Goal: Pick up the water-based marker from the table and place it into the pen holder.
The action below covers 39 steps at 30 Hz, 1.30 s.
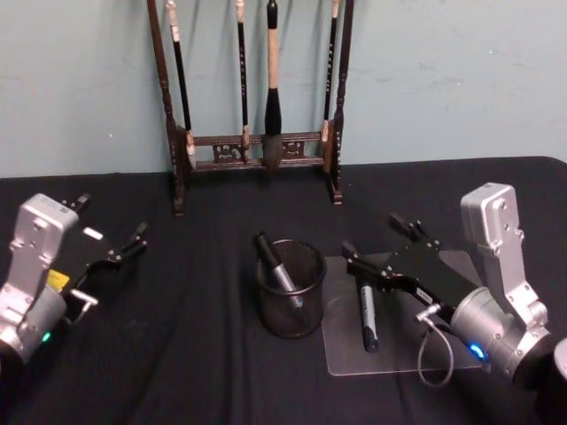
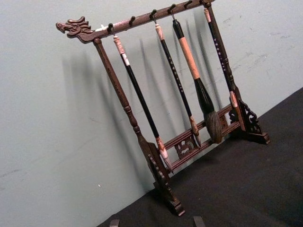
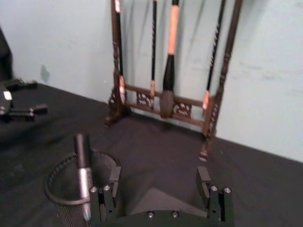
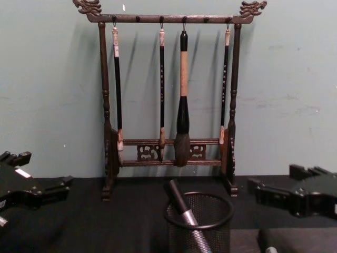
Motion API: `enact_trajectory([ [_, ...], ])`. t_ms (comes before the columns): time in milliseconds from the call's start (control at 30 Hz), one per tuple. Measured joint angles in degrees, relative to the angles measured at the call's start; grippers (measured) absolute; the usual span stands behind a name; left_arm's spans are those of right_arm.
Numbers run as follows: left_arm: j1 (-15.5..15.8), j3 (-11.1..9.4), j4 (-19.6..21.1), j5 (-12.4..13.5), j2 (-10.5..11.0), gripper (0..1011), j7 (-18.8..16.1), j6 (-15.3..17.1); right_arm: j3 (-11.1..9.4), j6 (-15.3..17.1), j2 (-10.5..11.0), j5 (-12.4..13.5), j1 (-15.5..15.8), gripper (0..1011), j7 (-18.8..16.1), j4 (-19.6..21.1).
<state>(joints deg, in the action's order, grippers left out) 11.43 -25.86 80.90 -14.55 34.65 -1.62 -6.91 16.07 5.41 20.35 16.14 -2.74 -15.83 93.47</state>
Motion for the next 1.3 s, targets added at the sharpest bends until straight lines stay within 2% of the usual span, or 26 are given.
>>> enact_trajectory([
  [167,0.0,0.0,0.0,0.0,0.0,1009,0.0,0.0,-1.2,2.6,0.1,-0.4,1.8,1002,1.1,1.0],
  [233,0.0,0.0,0.0,0.0,0.0,1009,0.0,0.0,-1.2,2.6,0.1,-0.4,1.8,1002,1.1,1.0],
  [367,0.0,0.0,0.0,0.0,0.0,1009,0.0,0.0,-1.5,5.0,-0.4,-0.6,2.1,1002,1.9,1.1],
  [467,0.0,0.0,0.0,0.0,0.0,1009,0.0,0.0,-0.8,8.5,-1.4,-2.7,1.0,1002,3.0,0.2],
  [600,0.0,0.0,0.0,0.0,0.0,1009,0.0,0.0,-0.4,10.1,-2.3,-4.0,0.2,1002,3.8,-0.8],
  [667,0.0,0.0,0.0,0.0,0.0,1009,0.0,0.0,-0.2,11.3,-3.4,-6.2,-0.3,1002,5.6,-1.7],
  [967,0.0,0.0,0.0,0.0,0.0,1009,0.0,0.0,-0.3,11.5,-6.7,-10.0,-1.4,1002,8.6,-4.4],
  [1300,0.0,0.0,0.0,0.0,0.0,1009,0.0,0.0,0.0,11.4,-9.3,-12.5,-2.8,1002,8.5,-7.4],
])
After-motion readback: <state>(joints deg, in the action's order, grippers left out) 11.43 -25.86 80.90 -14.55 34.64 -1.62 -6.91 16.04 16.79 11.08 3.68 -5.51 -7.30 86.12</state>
